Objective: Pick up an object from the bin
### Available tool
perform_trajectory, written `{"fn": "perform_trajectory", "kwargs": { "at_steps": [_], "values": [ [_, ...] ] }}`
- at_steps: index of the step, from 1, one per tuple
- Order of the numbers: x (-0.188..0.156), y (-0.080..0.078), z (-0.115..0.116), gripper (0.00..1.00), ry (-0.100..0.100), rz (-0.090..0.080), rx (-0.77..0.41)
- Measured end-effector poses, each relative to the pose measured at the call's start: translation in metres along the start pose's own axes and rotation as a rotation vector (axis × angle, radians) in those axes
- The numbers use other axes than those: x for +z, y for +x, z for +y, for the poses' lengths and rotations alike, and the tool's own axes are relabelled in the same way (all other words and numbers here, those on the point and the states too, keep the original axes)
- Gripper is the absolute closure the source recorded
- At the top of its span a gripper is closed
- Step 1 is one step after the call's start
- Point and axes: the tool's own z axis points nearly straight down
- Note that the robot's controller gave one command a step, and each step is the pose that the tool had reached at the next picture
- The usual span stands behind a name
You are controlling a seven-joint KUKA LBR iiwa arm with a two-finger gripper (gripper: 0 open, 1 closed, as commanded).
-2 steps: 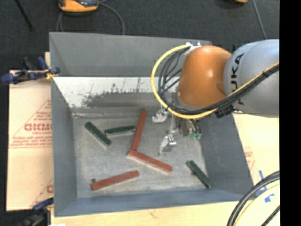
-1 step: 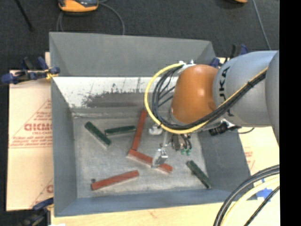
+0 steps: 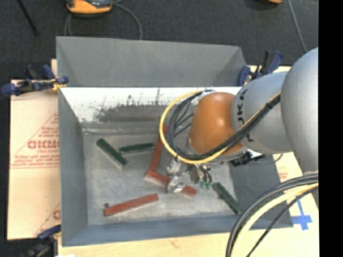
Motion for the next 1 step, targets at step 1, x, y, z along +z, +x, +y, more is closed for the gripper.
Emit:
{"fn": "perform_trajectory", "kwargs": {
  "at_steps": [1],
  "values": [
    [0.0001,0.0001,0.0000,1.00,0.000,0.000,0.000]
  ]
}}
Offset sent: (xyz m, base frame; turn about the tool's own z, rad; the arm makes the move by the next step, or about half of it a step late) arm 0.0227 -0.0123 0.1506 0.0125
